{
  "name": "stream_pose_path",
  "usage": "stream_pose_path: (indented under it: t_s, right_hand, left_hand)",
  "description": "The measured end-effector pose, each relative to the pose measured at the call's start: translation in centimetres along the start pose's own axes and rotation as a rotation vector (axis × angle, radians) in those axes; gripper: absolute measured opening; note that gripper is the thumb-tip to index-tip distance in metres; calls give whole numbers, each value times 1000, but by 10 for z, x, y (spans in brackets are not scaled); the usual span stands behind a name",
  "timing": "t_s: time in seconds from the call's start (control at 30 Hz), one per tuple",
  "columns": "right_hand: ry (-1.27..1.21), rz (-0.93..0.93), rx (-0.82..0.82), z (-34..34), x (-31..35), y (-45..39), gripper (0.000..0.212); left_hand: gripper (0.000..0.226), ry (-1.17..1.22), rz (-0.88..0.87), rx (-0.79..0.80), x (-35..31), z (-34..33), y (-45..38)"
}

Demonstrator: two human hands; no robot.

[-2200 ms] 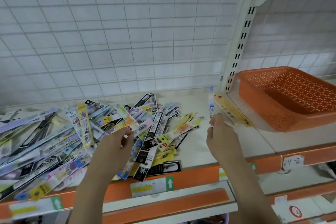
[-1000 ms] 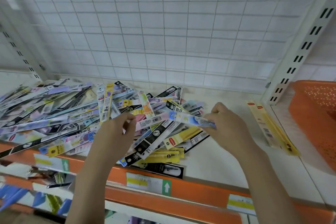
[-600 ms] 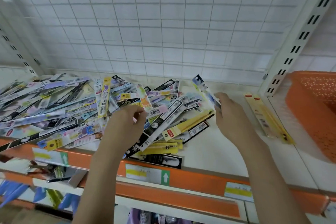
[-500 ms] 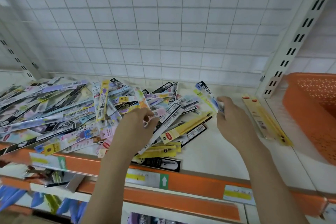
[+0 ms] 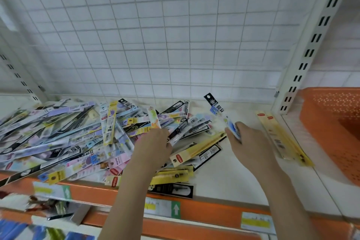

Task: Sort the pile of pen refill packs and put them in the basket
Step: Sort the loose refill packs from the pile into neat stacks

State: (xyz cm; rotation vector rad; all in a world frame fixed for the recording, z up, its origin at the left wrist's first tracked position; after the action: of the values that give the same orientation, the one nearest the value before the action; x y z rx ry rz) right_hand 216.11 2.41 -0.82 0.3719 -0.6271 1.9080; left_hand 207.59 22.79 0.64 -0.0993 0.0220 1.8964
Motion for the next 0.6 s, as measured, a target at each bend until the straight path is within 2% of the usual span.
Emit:
stream_pose_path:
  t_s: [0.07,0.13,0.2,0.3,0.37,0.43,0.47,0.5,0.57,0.6]
  right_hand:
    - [3,-1,20,1,1,-1,27]
    - [11,-13,42,3,1,0,36]
    - [19,-21,51,4,1,2,43]
    - [19,-27,71,2,0,3,42]
    - [14,-25,95,0,2,3,39]
    - [-1,-13,107,-2,4,3,35]
    - [-12,-4,108,-3,5,3,30]
    - [-22,8,106,-4,5,3,23]
    - [-34,31,103,-5,7,3,14]
    - [-36,40,107,-5,7,3,12]
  left_hand:
    - [24,34,-1,3,6,5,1]
    - [24,114,-4,-3,11,11,6]
    - [25,222,9,-40,16,20,11]
    - [27,294,61,-129,23,29,21]
    - [7,308,79,-195,28,34,28]
    - [34,303,91,-228,32,36,31]
    - [39,299,88,-243,34,35,32]
    - [37,290,68,-280,34,36,33]
    - [18,302,54,-340,35,35,35]
    - [23,310,61,-350,36,34,36]
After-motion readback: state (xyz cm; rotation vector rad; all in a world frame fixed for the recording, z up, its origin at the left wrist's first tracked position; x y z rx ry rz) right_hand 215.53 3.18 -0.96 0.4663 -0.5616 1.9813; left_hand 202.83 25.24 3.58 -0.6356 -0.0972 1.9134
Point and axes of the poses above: each hand's wrist, its own y-axis away from the middle knuckle, its own z-axis out of the back of the hand, x = y × z, the point moved 2 cm from there along -y, towards the middle knuckle, and after that the axes turned 5 degrees about -y, right-handed, at the moved point
